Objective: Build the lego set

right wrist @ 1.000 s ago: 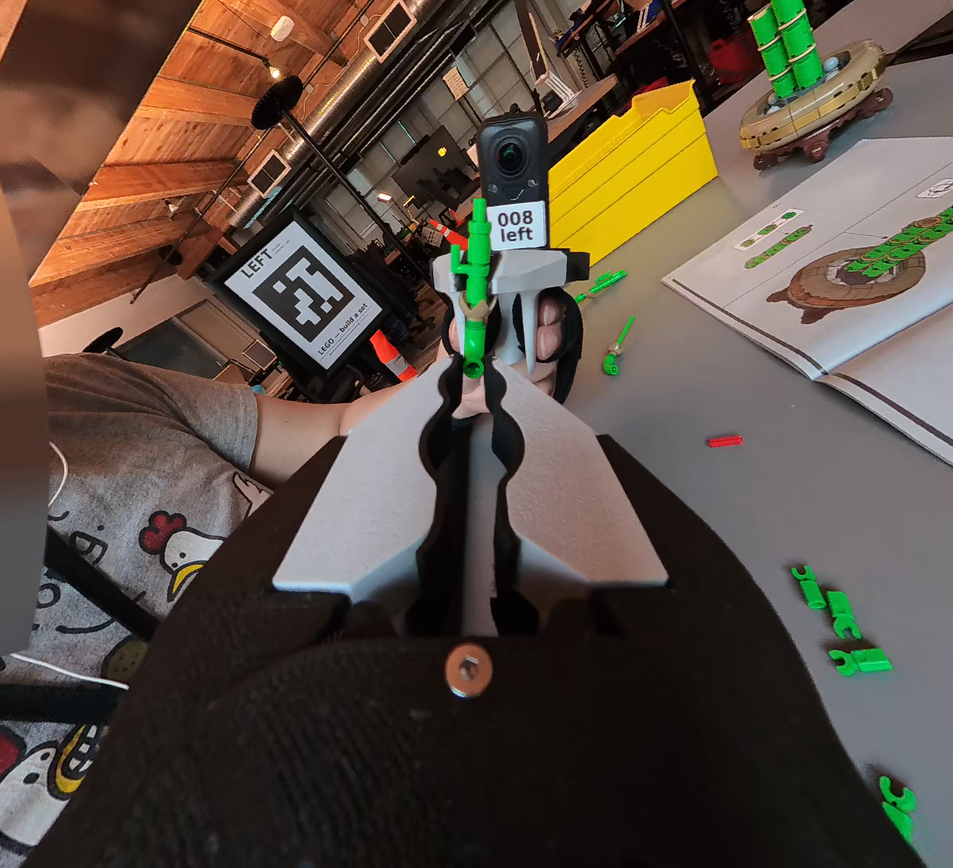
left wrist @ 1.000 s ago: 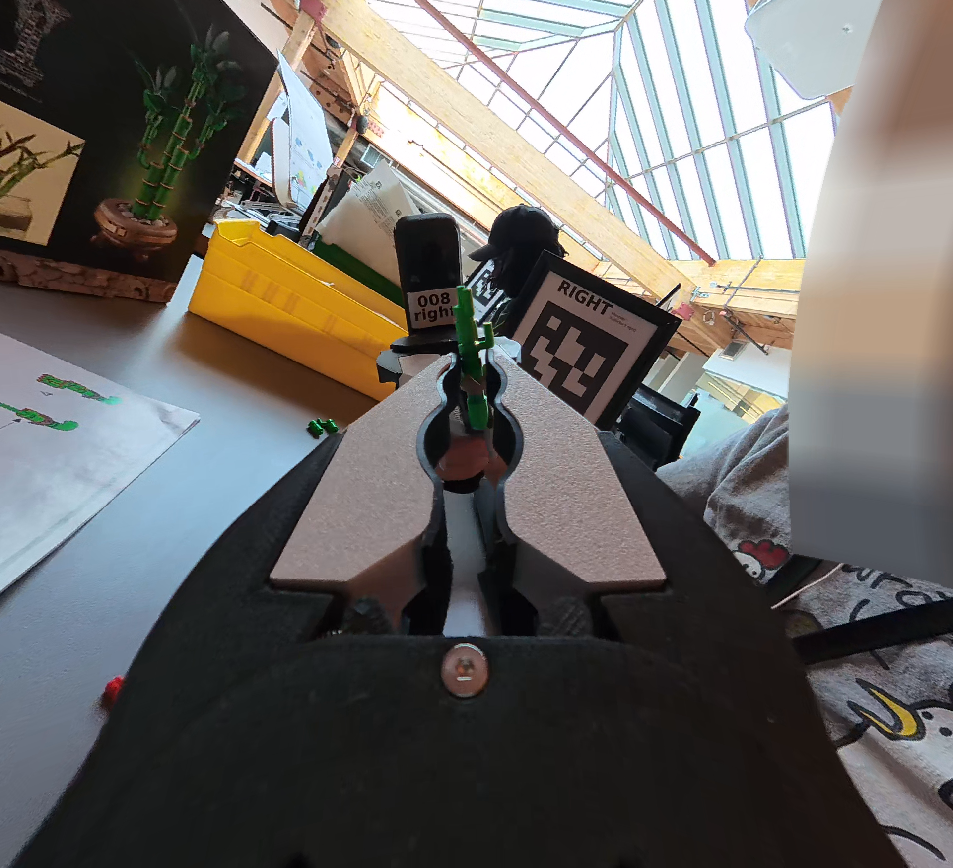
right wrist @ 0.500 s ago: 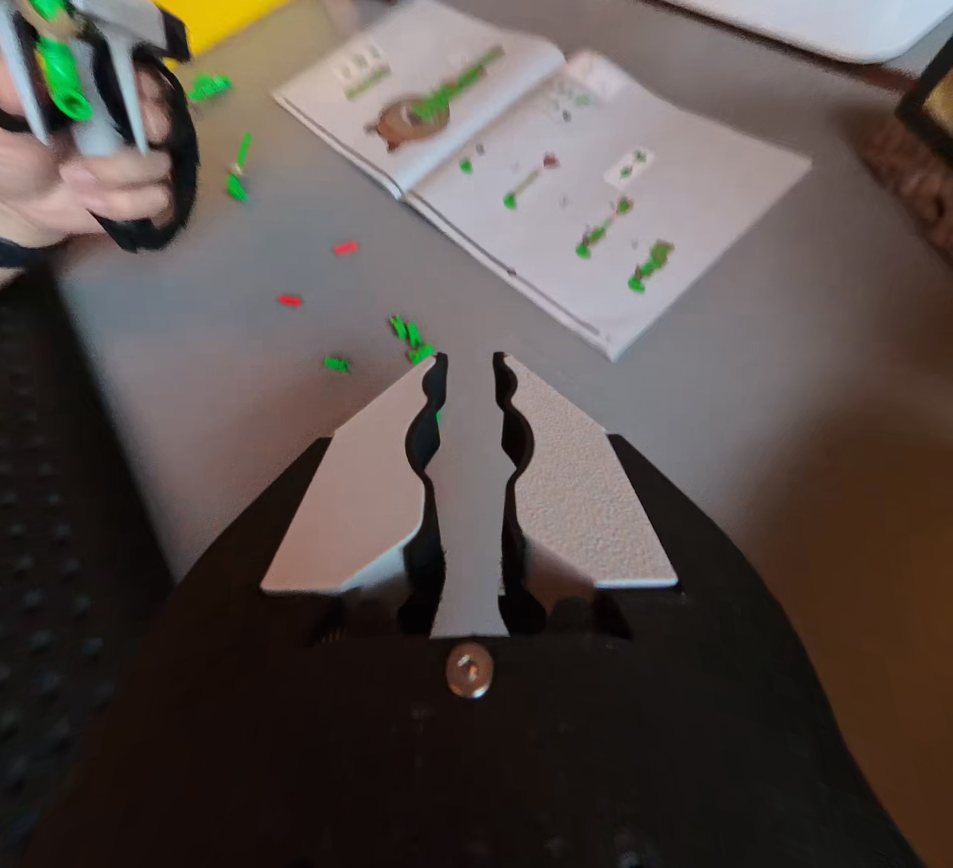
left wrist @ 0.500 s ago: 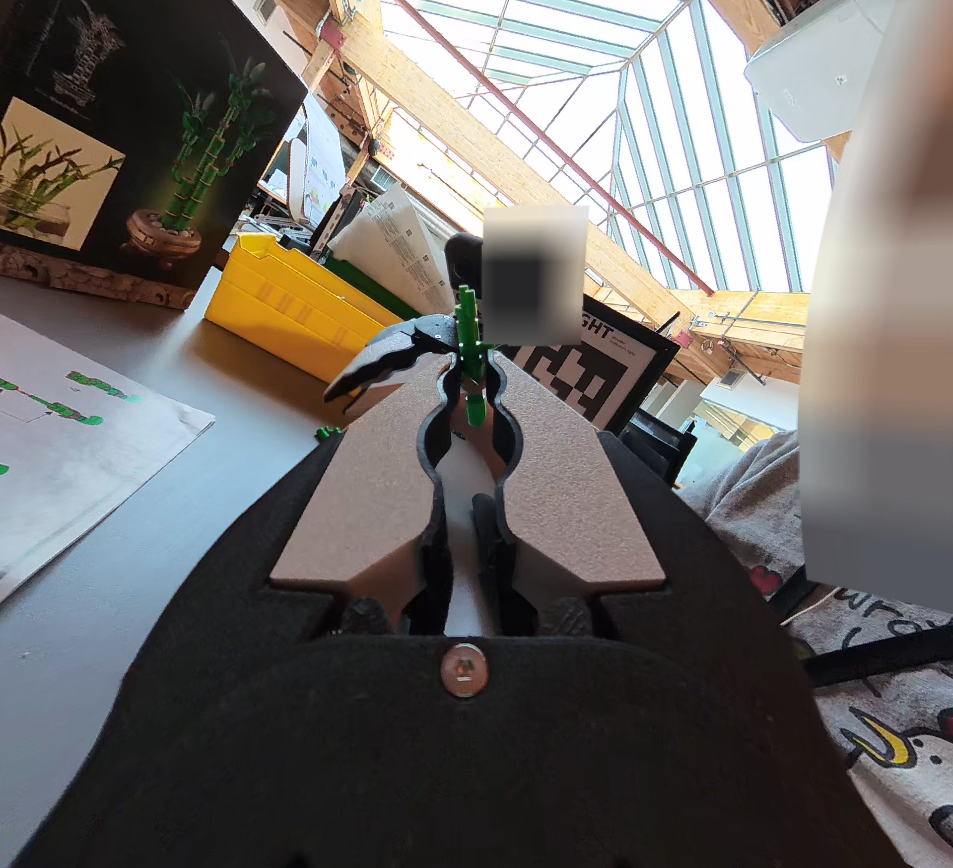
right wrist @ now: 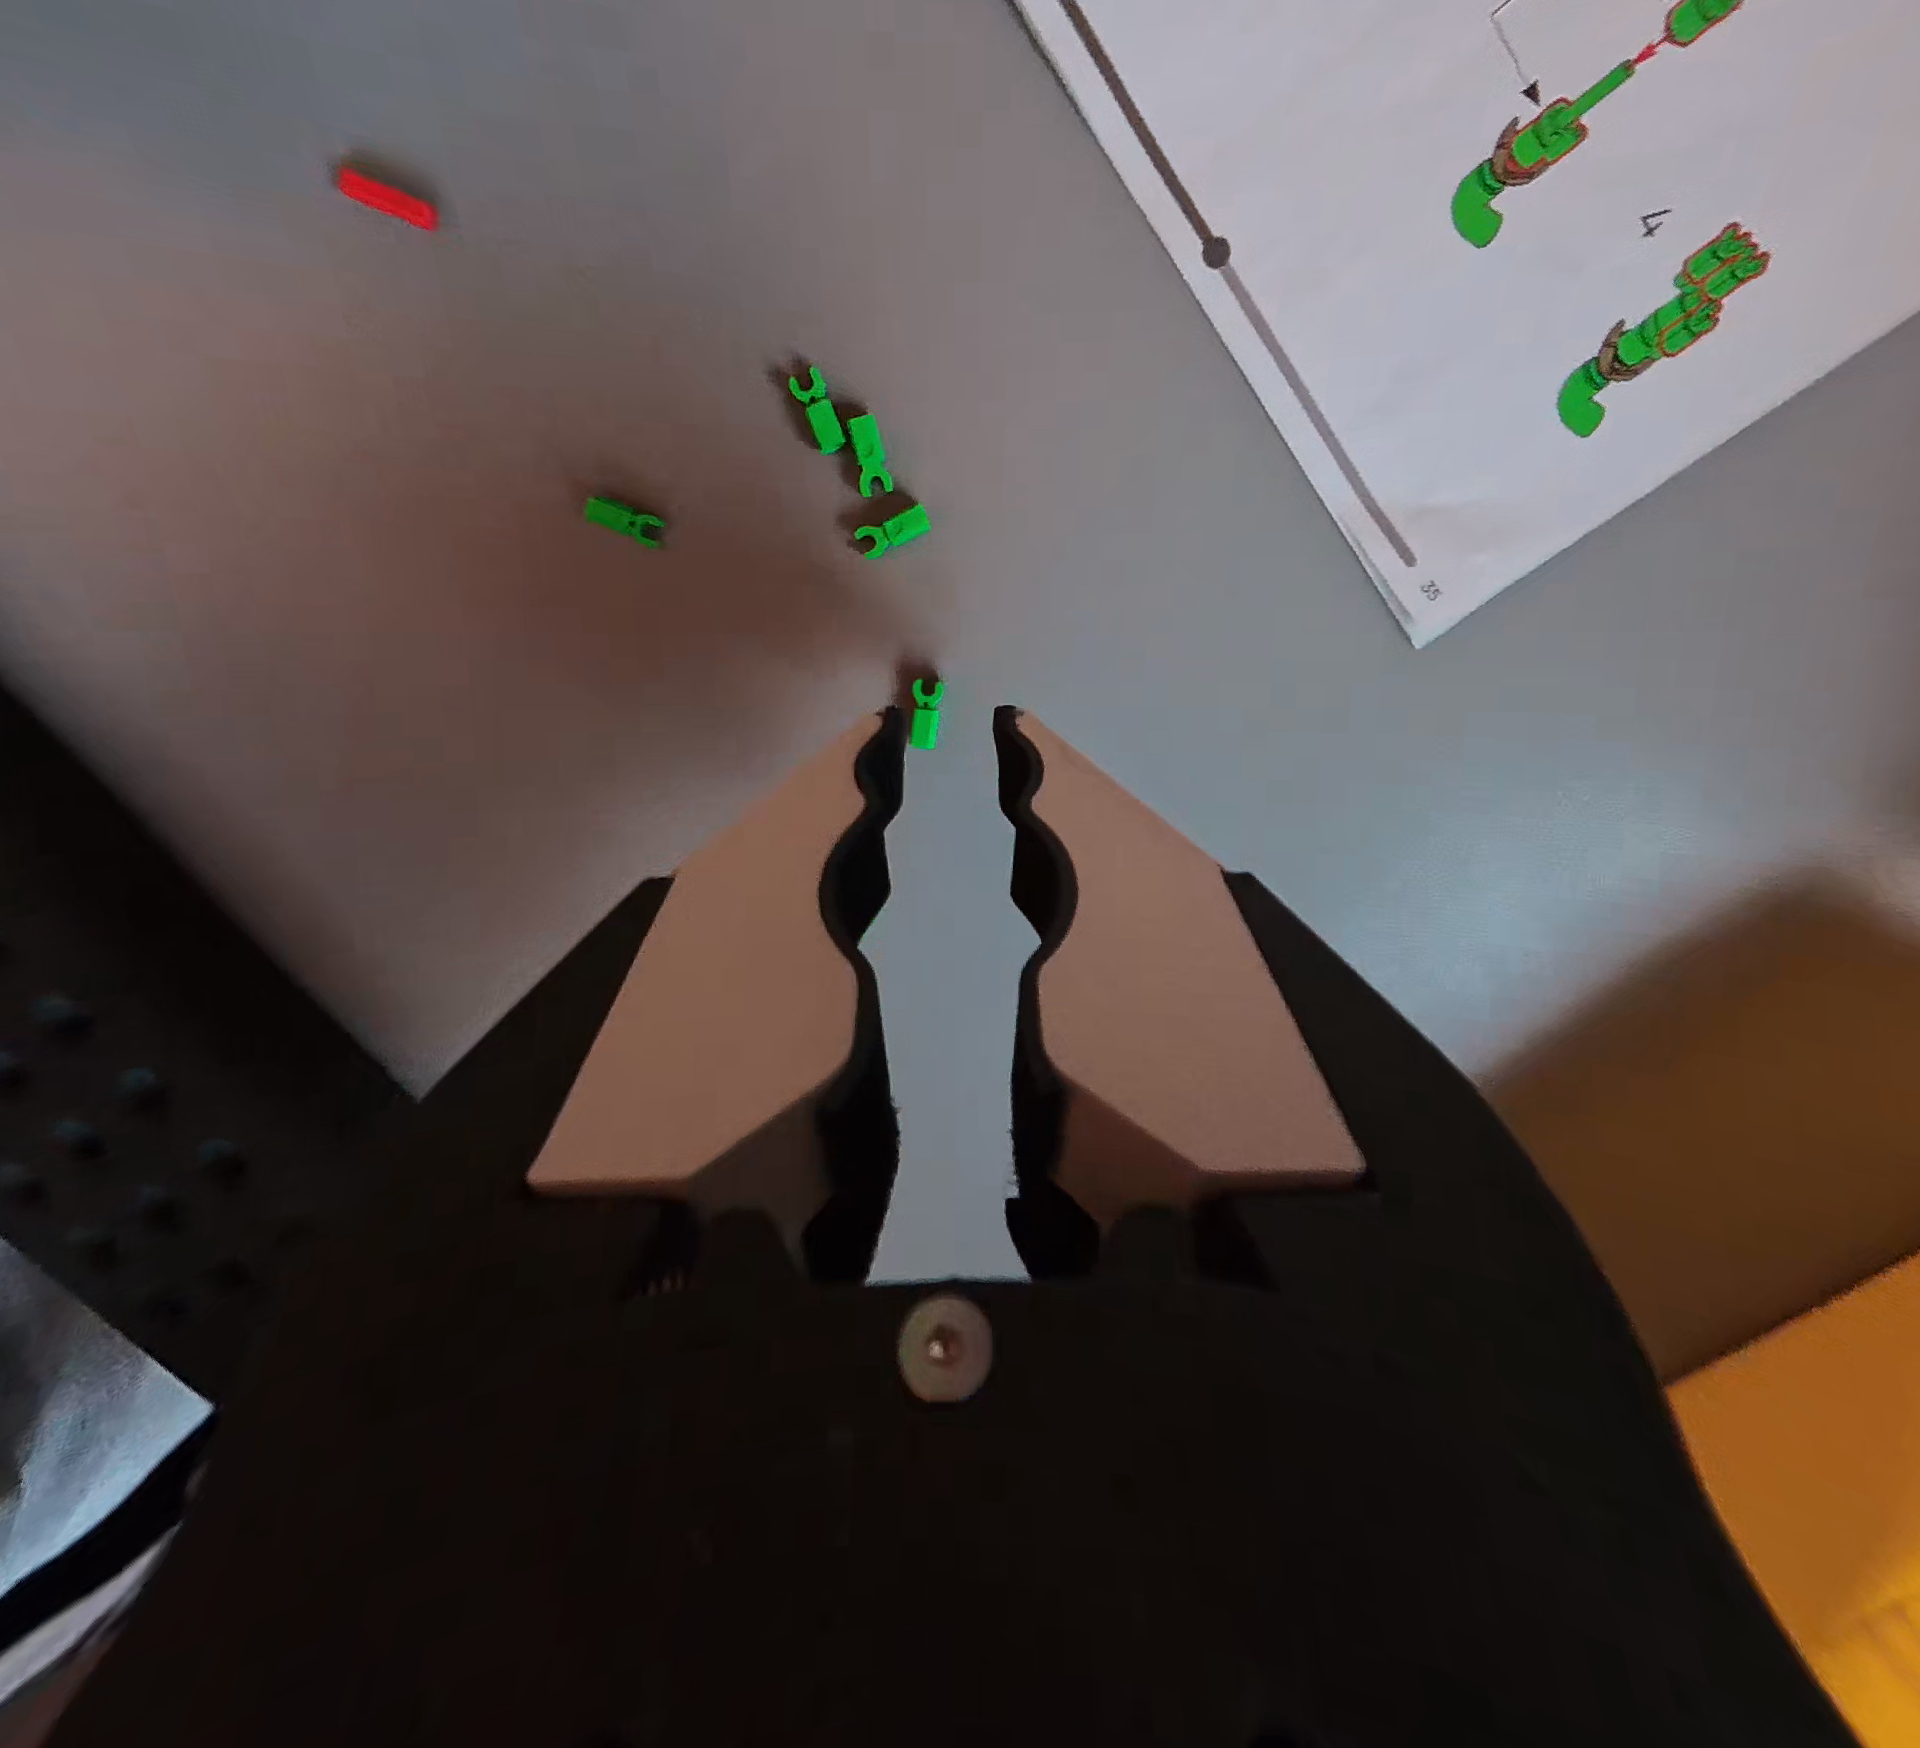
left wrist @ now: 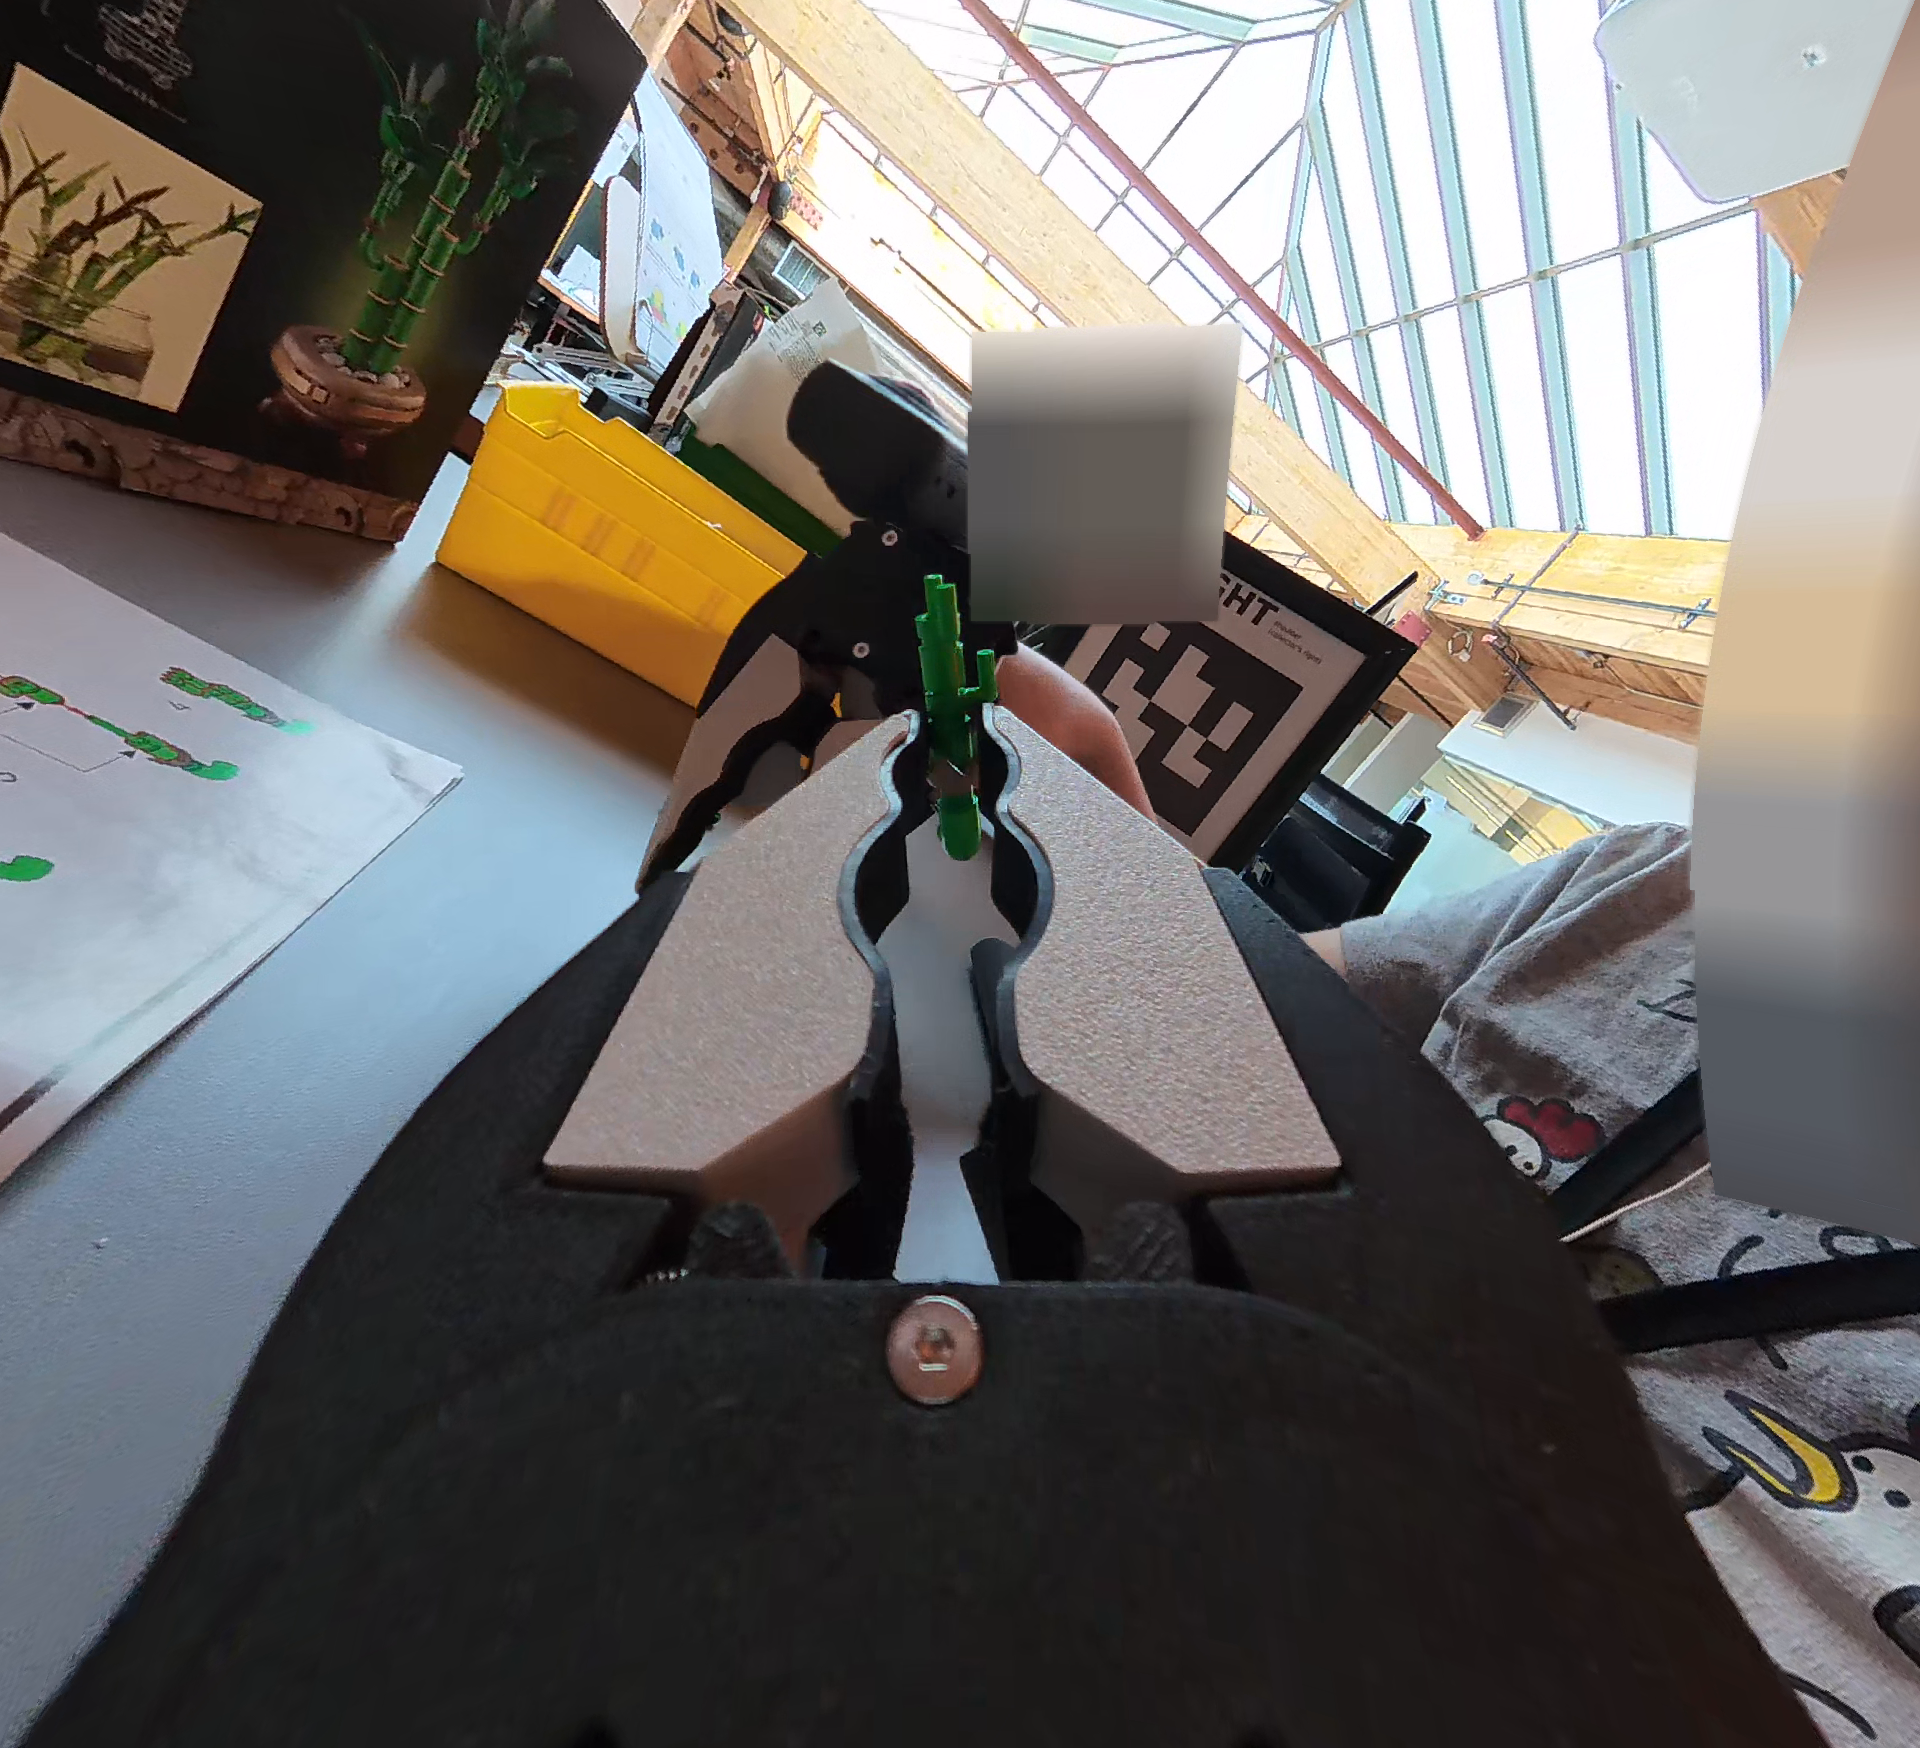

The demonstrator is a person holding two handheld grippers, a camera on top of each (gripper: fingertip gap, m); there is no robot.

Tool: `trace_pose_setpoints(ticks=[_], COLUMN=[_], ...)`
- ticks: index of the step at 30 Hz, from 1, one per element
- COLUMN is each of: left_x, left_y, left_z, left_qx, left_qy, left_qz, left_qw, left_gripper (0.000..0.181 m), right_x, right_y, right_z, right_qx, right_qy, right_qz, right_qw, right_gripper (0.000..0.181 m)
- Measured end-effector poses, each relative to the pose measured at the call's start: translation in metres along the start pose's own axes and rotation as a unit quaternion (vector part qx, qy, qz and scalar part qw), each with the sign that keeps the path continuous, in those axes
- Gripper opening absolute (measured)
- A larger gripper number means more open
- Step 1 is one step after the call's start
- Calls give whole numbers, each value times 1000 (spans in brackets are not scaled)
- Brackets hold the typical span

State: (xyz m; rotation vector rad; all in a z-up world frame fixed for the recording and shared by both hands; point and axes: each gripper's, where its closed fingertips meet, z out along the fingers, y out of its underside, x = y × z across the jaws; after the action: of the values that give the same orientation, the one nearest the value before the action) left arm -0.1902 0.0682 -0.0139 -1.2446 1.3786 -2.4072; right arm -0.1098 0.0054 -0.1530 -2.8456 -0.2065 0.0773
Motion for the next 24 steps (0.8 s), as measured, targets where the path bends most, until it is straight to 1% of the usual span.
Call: trace_pose_setpoints(ticks=[5,8,12,14,18,19,20,21,22,23,24], left_x=[-1,1,2,1,0,0,0,0,0,2,5], left_y=[-1,-2,0,1,2,2,2,1,1,0,-1], left_z=[-1,-1,0,1,1,0,0,0,0,0,0], left_qx=[-1,-3,-8,-11,-13,-13,-12,-11,-10,-9,-6], left_qy=[-2,0,2,1,-2,-2,-3,-3,-1,2,9], left_qz=[-5,-1,-1,-2,-1,-2,-4,-5,-7,-8,-11], left_qw=[1000,1000,1000,1000,1000,1000,1000,1000,1000,1000,1000], left_gripper=[6,6,6,6,6,6,7,7,6,6,6], right_x=[-5,-4,-2,-1,-1,1,2,-1,-5,-9,-14], right_y=[0,6,7,7,7,5,-3,-17,-37,-60,-82], right_z=[8,10,13,14,14,13,10,3,-12,-39,-78], right_qx=[-46,-72,-78,-82,-82,-64,-21,44,132,242,361], right_qy=[8,21,21,23,15,15,3,-31,-79,-135,-208], right_qz=[-19,-17,-11,-16,-29,-37,-34,-12,21,59,92], right_qw=[999,997,997,996,996,997,999,998,988,959,905], right_gripper=[16,16,12,5,5,5,4,4,4,4,4])
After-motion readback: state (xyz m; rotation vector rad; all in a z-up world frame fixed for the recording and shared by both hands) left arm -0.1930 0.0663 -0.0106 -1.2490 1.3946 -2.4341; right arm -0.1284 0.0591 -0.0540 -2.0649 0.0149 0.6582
